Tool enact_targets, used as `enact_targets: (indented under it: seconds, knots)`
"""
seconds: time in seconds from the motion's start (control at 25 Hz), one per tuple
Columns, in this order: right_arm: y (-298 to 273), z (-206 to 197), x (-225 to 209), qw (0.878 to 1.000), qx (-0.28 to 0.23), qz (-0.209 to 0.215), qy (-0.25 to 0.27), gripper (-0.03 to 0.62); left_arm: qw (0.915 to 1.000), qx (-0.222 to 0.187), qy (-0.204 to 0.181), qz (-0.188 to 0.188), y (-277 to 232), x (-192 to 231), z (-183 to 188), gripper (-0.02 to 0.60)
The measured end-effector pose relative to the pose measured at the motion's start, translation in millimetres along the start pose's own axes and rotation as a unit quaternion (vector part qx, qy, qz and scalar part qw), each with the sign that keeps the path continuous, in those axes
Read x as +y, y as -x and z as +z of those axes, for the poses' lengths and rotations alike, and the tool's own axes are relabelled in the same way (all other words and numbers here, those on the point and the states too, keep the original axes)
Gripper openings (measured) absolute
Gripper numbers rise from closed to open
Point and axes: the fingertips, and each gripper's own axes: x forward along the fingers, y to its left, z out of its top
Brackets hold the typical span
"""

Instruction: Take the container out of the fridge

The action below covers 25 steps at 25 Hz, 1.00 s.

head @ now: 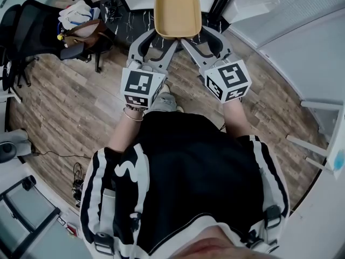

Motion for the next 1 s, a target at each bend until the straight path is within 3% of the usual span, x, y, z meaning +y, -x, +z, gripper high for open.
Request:
enact_targets:
  seconds: [1.0]
  knots:
    - [18, -10, 11, 1.0, 0.005, -0.003, 0.013, 0.227, 0.9998, 0.001, 0.012, 0.016, 14, -17, -8, 0.229]
